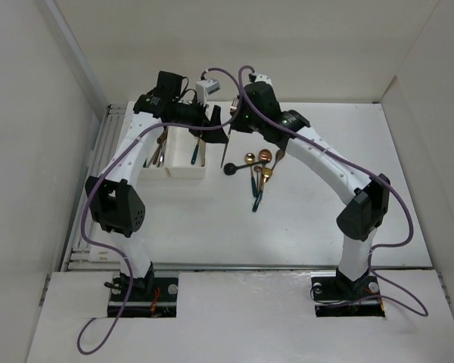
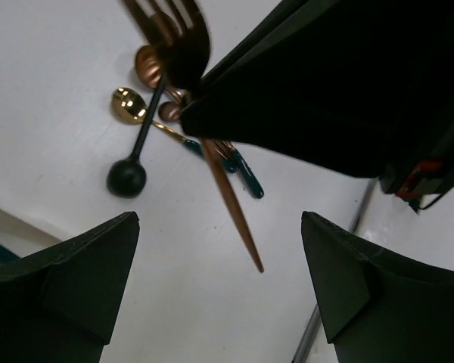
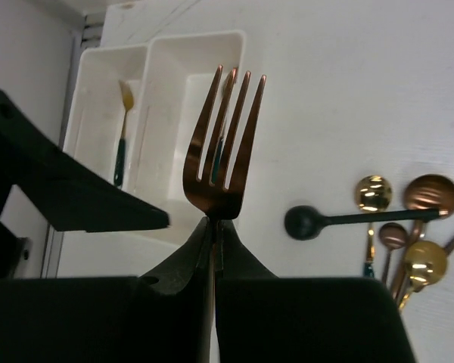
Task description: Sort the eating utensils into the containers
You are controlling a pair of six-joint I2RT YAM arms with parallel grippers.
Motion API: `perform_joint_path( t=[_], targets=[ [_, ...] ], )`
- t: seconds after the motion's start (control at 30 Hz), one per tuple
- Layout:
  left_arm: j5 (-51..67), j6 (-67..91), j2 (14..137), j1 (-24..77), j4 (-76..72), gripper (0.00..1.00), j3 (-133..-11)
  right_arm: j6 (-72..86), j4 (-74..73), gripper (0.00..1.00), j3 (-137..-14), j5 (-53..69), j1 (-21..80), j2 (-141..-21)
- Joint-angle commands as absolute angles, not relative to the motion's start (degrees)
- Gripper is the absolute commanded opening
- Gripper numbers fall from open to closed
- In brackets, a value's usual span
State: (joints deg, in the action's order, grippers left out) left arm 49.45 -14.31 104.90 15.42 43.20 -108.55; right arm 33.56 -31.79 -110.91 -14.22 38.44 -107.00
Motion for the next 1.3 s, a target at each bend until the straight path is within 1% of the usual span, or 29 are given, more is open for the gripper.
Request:
perform_joint_path(
  t=[0.0,0.1,0.23,0.27,0.3,0.4,0.43,0.5,0.53,0.6,0.63,0.7,0.73,0.77,0.83,0.87,0.93,0.97,1.0,1.03,1.07,1.1,1.17,1.27],
  targets=[
    [56.9,-15.6,103.2,15.3,42.4,0.86,-105.1,35.5,-28.0,0.0,-113.8,-8.0,39.5,-108.1],
    [58.4,-13.7,103.2,15.3,39.8,0.83,-102.7,36.1,-26.6,0.0,-113.8,-7.3,40.6,-107.6],
    [56.3,-13.7,103.7,15.3,38.6,0.67,-101.4,37.2,-25.5,0.0,-112.3,-6.7,40.6,-107.1],
    [55.4,-13.0,103.7,15.3,38.1,0.61,-101.4,37.2,-25.5,0.0,-111.8,-6.7,40.6,-106.4],
    [54.5,-13.0,103.7,15.3,38.1,0.49,-100.7,37.7,-25.0,0.0,-111.8,-6.7,40.6,-106.4],
    [53.9,-12.5,103.7,15.3,37.5,0.33,-99.4,38.2,-23.4,0.0,-110.7,-5.3,40.6,-105.9],
    [53.9,-12.0,103.7,15.3,37.5,0.2,-99.4,38.2,-23.4,0.0,-110.7,-4.6,40.6,-105.9],
    [53.9,-12.0,103.7,15.3,36.8,0.04,-98.1,38.8,-22.7,0.0,-110.1,-4.0,40.6,-105.9],
    [53.9,-10.6,103.7,14.7,36.2,0.0,-98.1,38.8,-22.7,0.0,-110.1,-4.0,40.6,-105.9],
    [53.3,-9.6,103.7,13.8,35.7,0.0,-96.6,38.8,-22.7,0.0,-110.1,-3.5,40.6,-107.0],
    [48.9,-8.0,103.2,13.3,34.8,0.0,-96.6,38.2,-24.1,0.12,-110.8,-2.1,40.6,-107.7],
    [40.4,-7.0,103.2,12.3,34.3,0.0,-98.1,37.5,-26.6,0.43,-111.9,-2.8,40.0,-107.8],
    [34.5,-6.5,103.2,11.6,34.3,0.0,-98.8,37.5,-28.2,0.55,-111.9,-4.0,40.0,-107.8],
    [22.8,-6.5,103.2,10.8,33.6,0.0,-99.3,37.5,-29.6,0.67,-111.9,-7.4,39.4,-107.8],
    [12.9,-5.9,103.2,9.3,32.5,0.0,-99.3,36.8,-32.5,0.71,-110.7,-10.6,38.6,-106.5],
    [6.2,-5.9,102.7,7.4,32.0,0.0,-99.3,36.0,-32.5,0.71,-109.4,-11.7,37.7,-106.0],
    [2.3,-5.2,102.7,5.5,30.6,0.0,-99.3,36.0,-34.7,0.71,-105.4,-12.8,35.7,-105.3],
    [1.2,-5.2,102.1,4.6,29.5,0.0,-98.4,36.0,-35.7,0.68,-104.0,-12.8,34.8,-105.3],
    [-0.7,-5.2,102.1,4.0,28.7,0.0,-97.6,36.0,-36.9,0.54,-102.8,-11.4,33.8,-105.3],
    [-1.7,-5.2,102.1,3.2,27.8,0.0,-96.5,36.0,-39.4,0.43,-100.7,-10.3,31.7,-106.1],
    [-2.7,-5.2,102.1,3.2,26.0,0.0,-94.9,36.7,-40.1,0.36,-99.4,-9.2,30.9,-106.6],
    [-4.8,-5.2,102.7,2.6,25.3,0.0,-94.1,36.7,-40.1,0.33,-98.0,-8.2,30.2,-107.1],
    [-6.8,-5.2,104.2,2.6,24.1,0.0,-93.4,36.7,-40.1,0.34,-93.9,-7.4,29.6,-107.1],
    [-7.6,-5.7,107.4,2.1,23.4,0.0,-93.4,36.7,-40.1,0.44,-90.5,-6.9,29.1,-108.2]
  ],
)
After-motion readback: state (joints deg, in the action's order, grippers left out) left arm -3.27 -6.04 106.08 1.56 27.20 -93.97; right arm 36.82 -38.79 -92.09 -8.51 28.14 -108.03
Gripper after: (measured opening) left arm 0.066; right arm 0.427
